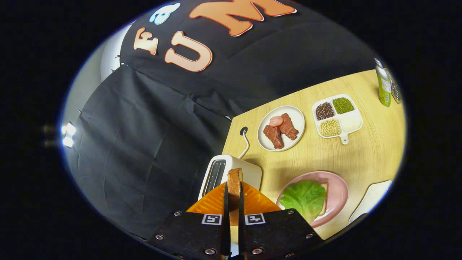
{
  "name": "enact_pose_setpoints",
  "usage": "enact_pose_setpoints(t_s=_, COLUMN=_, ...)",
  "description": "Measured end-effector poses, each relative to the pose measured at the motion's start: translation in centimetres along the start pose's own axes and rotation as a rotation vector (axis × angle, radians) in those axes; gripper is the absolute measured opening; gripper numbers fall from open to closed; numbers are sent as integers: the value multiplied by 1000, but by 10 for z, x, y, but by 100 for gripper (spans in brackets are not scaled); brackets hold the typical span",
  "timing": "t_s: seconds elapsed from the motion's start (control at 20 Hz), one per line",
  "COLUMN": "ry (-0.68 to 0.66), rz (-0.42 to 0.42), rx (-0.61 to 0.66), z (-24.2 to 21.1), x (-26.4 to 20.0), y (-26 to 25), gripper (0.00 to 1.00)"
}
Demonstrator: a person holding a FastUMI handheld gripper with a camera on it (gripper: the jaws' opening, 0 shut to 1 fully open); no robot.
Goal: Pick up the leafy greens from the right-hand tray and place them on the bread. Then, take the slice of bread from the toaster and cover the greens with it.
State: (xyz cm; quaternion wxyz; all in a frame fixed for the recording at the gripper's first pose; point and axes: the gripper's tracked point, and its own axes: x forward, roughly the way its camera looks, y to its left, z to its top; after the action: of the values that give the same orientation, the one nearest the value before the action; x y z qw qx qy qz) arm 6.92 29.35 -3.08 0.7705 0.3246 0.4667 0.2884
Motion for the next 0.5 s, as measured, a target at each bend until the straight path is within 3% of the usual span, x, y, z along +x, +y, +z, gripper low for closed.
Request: enact_pose_setpoints(t_s=0.5, ry=68, rz=-4, rx=71, z=-50, x=-1, y=-65, gripper=9)
